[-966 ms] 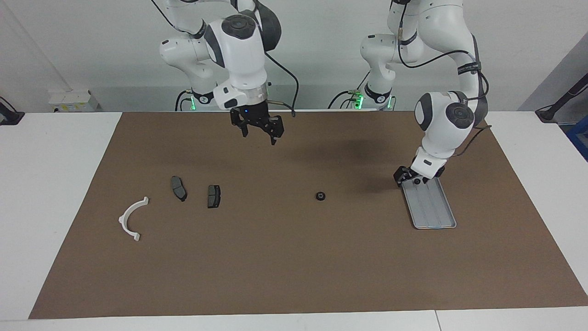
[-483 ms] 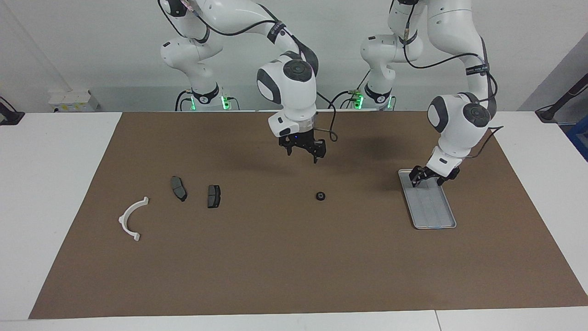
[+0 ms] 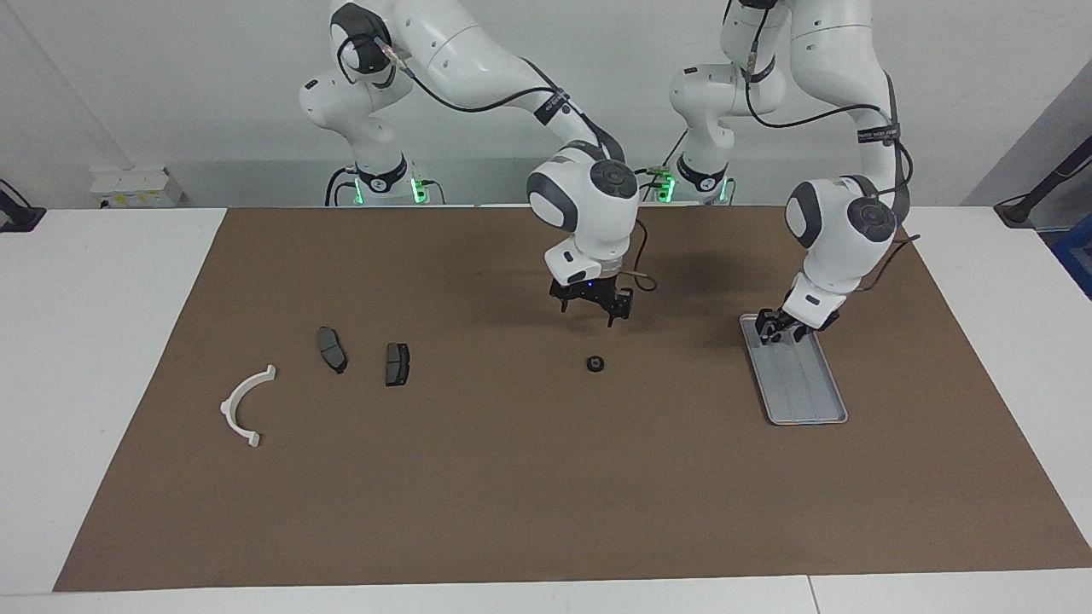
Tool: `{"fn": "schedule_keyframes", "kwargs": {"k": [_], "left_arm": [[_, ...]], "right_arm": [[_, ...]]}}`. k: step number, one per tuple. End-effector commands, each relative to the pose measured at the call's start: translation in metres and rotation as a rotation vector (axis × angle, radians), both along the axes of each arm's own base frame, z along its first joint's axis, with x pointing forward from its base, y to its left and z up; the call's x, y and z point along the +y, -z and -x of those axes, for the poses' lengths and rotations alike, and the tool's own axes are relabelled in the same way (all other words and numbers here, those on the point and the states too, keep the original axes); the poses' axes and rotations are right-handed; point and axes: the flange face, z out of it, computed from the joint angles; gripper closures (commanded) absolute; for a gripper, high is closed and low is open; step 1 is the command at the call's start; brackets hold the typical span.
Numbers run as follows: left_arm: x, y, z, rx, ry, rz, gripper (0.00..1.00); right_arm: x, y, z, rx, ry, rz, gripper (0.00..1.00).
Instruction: Place bearing gear from tray to pile
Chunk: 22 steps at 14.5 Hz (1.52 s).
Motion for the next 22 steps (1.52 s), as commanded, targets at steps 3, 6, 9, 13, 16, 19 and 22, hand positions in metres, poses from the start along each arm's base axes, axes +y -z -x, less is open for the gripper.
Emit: {"fn": "schedule_keyframes", "kwargs": {"k": [3,6,9,13,16,19,22], "left_arm": [[-0.003,-0.004,0.016,-0.008,-0.043,0.004,0.33],[0.001,-0.002,0.019,-0.004,-0.047,0.004,0.33],[0.0,-0.001,0.021,-0.005,-0.046,0.004,0.34],[0.001,0.001,0.02,-0.004,-0.044,0.004,0.36],[0.0,0.005,0.02,-0.013,-0.044,0.004,0.37],[0.0,0.006,0.02,-0.011,-0.045,0.003,0.38],[0.001,0.009,0.023,-0.005,-0.045,0.002,0.4]], "right_arm": [[-0.001,0.011,-0.022,-0.043,0.008,-0.017,0.0],[-0.005,0.021,-0.03,-0.04,0.011,-0.014,0.0],[0.005,0.019,-0.045,-0.043,0.015,-0.015,0.0],[0.012,0.026,-0.057,-0.036,0.0,-0.009,0.0],[0.011,0.036,-0.06,-0.037,-0.004,-0.004,0.0],[0.012,0.037,-0.059,-0.04,-0.002,-0.012,0.0],[0.011,0.037,-0.06,-0.035,0.002,-0.015,0.11]]}}
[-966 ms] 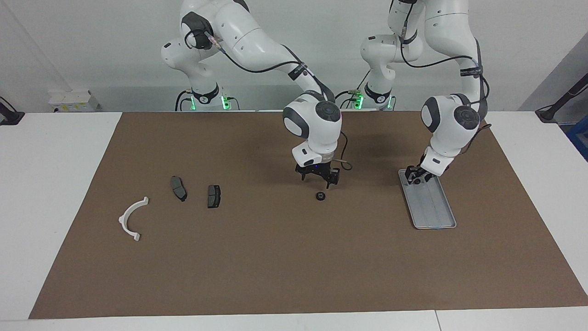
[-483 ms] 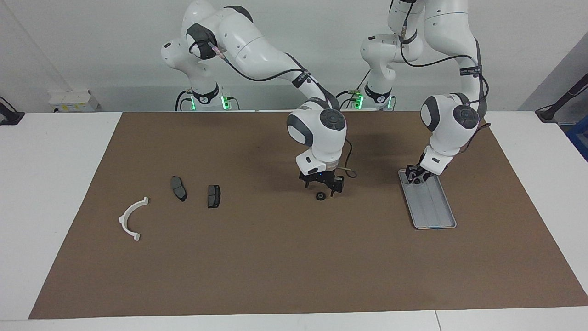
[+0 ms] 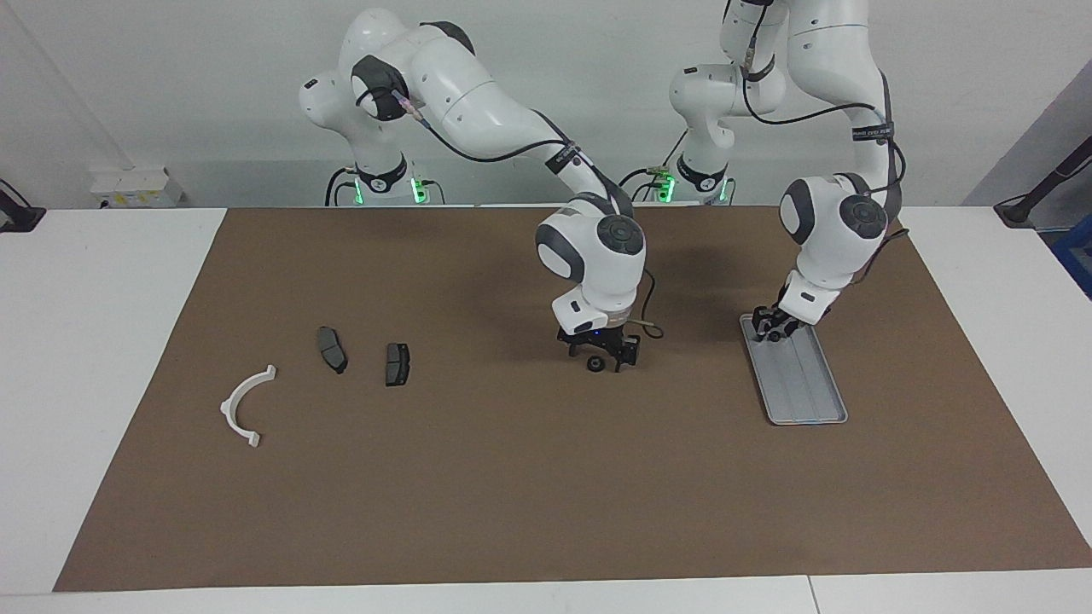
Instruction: Place bearing gear from tray to pile
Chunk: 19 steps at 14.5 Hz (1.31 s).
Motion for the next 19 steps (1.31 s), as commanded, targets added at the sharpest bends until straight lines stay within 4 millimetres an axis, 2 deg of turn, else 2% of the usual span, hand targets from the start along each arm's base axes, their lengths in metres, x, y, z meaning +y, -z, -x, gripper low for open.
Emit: {"fn": "schedule_keyframes", "kwargs": {"k": [1,2,3,4,5,7,8,9,12,15,16,17,19], "left_arm": [[0.001,0.0,0.009,-0.015,-0.012,0.003,0.42],[0.002,0.0,0.009,-0.015,-0.014,0.003,0.49],[0.001,0.001,0.009,-0.015,-0.012,0.002,0.56],[0.002,0.001,0.009,-0.018,-0.014,0.002,0.58],[0.002,0.001,0.009,-0.018,-0.013,0.001,0.65],[0.002,0.001,0.007,-0.027,-0.012,0.002,0.77],[0.002,0.001,0.007,-0.026,-0.011,0.001,0.87],[0.003,-0.001,0.005,-0.026,-0.014,0.002,0.91],[0.002,-0.018,-0.007,-0.035,-0.022,0.009,0.91],[-0.009,-0.056,-0.028,-0.019,-0.067,0.017,0.91],[-0.02,-0.066,-0.034,-0.025,-0.094,0.019,0.91],[-0.035,-0.072,-0.037,-0.03,-0.108,0.019,0.9],[-0.054,-0.074,-0.041,-0.038,-0.147,0.022,0.9]], "right_arm": [[0.0,0.0,-0.006,-0.006,-0.017,-0.003,0.22],[-0.001,0.0,-0.007,-0.004,-0.013,-0.007,0.36],[0.0,0.0,-0.007,-0.011,-0.012,-0.016,0.43],[0.002,-0.001,-0.007,-0.025,-0.014,-0.034,0.46],[0.001,0.001,-0.007,-0.022,-0.013,-0.033,0.55],[0.001,0.002,-0.007,-0.022,-0.015,-0.031,0.78],[-0.003,0.002,-0.01,-0.022,-0.009,-0.031,0.94],[-0.005,0.002,-0.011,-0.023,-0.007,-0.03,1.0],[-0.005,0.001,-0.011,-0.023,-0.008,-0.027,1.0],[-0.009,-0.006,-0.012,-0.009,-0.009,0.008,1.0],[-0.013,-0.019,-0.013,0.006,-0.019,0.029,1.0],[-0.023,-0.053,-0.023,0.01,-0.038,0.03,1.0],[-0.066,-0.117,-0.046,0.046,-0.1,0.049,1.0]]}}
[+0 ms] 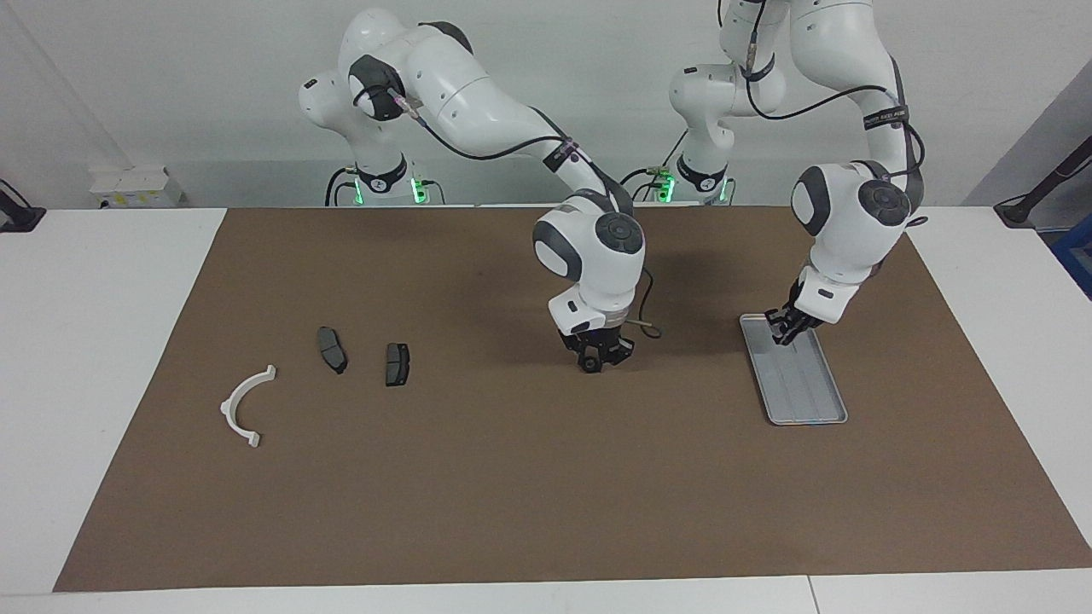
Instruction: Place bearing gear from tray to pile
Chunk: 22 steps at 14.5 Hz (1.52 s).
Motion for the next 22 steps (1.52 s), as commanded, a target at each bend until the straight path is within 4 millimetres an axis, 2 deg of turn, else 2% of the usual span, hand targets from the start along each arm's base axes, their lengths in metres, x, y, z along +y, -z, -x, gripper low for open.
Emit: {"fn": "schedule_keyframes", "kwargs": {"k": [1,2,3,5,6,8,9,10,14,17,21,22], "left_arm": [[-0.032,-0.005,-0.002,0.007,-0.054,0.01,0.9],[-0.048,-0.01,-0.003,0.001,-0.061,0.018,0.9],[-0.072,-0.014,-0.002,-0.009,-0.073,0.024,0.9],[-0.138,-0.022,-0.001,-0.021,-0.132,0.035,0.9],[-0.175,-0.021,0.001,-0.02,-0.167,0.038,0.9],[-0.237,-0.005,-0.004,-0.014,-0.217,0.036,0.9],[-0.266,0.013,-0.007,-0.007,-0.216,0.029,0.9],[-0.283,0.028,-0.005,-0.004,-0.228,0.026,0.9],[-0.315,0.047,0.008,-0.044,-0.234,0.057,0.9],[-0.318,0.062,0.018,-0.043,-0.226,0.056,0.89],[-0.318,0.069,0.019,-0.05,-0.238,0.062,0.89],[-0.319,0.069,0.02,-0.05,-0.237,0.062,0.88]], "right_arm": [[-0.068,-0.106,-0.03,0.029,-0.116,-0.01,1.0],[-0.1,-0.135,-0.038,0.042,-0.184,-0.023,1.0],[-0.138,-0.155,-0.048,0.057,-0.252,-0.029,1.0],[-0.212,-0.176,-0.071,0.059,-0.367,-0.043,1.0],[-0.244,-0.176,-0.082,0.065,-0.427,-0.041,1.0],[-0.303,-0.165,-0.096,0.079,-0.5,-0.039,1.0],[-0.324,-0.158,-0.1,0.076,-0.525,-0.038,1.0],[-0.341,-0.152,-0.101,0.067,-0.542,-0.033,1.0],[-0.4,-0.088,-0.105,0.027,-0.574,-0.03,1.0],[-0.427,-0.043,-0.104,-0.025,-0.598,-0.02,1.0],[-0.449,0.009,-0.117,-0.061,-0.616,-0.018,1.0],[-0.449,0.018,-0.12,-0.072,-0.619,-0.017,1.0]]}}
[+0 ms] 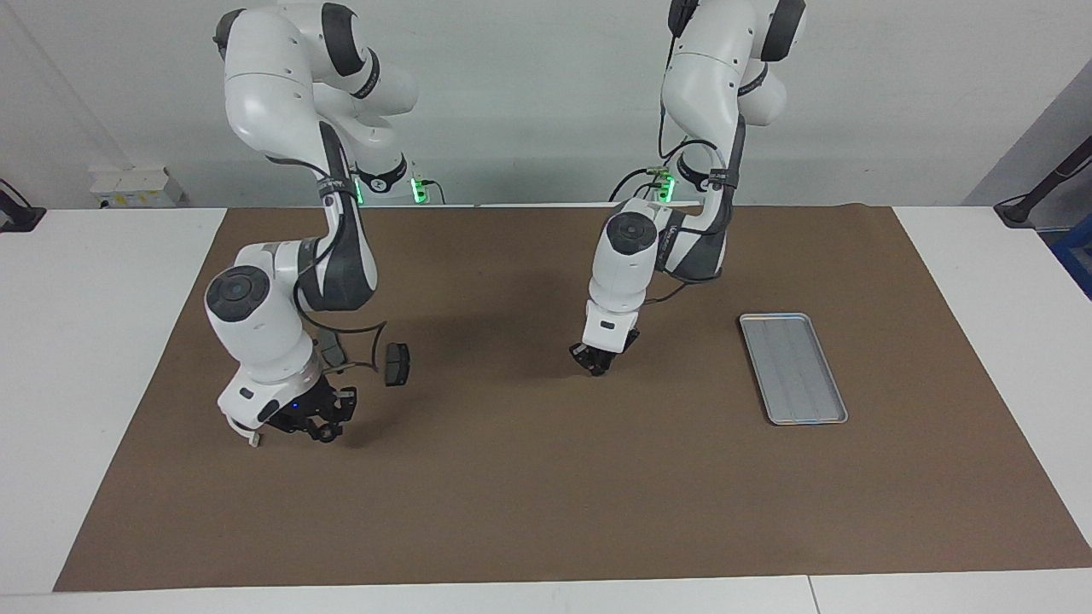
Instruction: Place bearing gear from tray to pile
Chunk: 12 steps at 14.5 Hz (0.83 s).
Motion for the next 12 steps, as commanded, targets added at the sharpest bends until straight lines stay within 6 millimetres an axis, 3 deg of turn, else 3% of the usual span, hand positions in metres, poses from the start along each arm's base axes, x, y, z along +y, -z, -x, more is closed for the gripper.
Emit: {"fn": "schedule_keyframes", "kwargs": {"k": [1,6,7,8,9,10,11,12], "left_arm": [[0.0,0.005,0.003,-0.01,-0.019,0.004,0.86],[-0.002,0.01,0.007,-0.016,-0.013,0.006,0.83],[-0.003,0.011,0.008,-0.015,-0.013,0.007,0.78],[-0.003,0.01,0.008,-0.016,-0.034,0.009,0.69],[-0.004,0.008,0.007,-0.019,-0.052,0.014,0.42],[-0.003,0.008,0.006,-0.017,-0.055,0.012,0.06],[-0.003,0.006,0.006,-0.009,-0.057,0.007,0.0],[-0.001,0.005,0.005,-0.009,-0.059,0.005,0.0]], "right_arm": [[-0.004,0.018,-0.004,-0.026,-0.025,-0.015,1.0],[-0.002,0.038,-0.004,-0.043,-0.026,-0.02,1.0],[0.0,0.039,-0.003,-0.046,-0.028,-0.02,1.0],[0.0,0.039,-0.003,-0.046,-0.026,-0.02,1.0],[0.0,0.039,-0.003,-0.046,-0.025,-0.021,1.0],[0.001,0.038,-0.003,-0.044,-0.025,-0.022,1.0],[0.002,0.038,-0.003,-0.041,-0.024,-0.022,1.0],[0.003,0.038,-0.003,-0.041,-0.022,-0.022,0.56]]}}
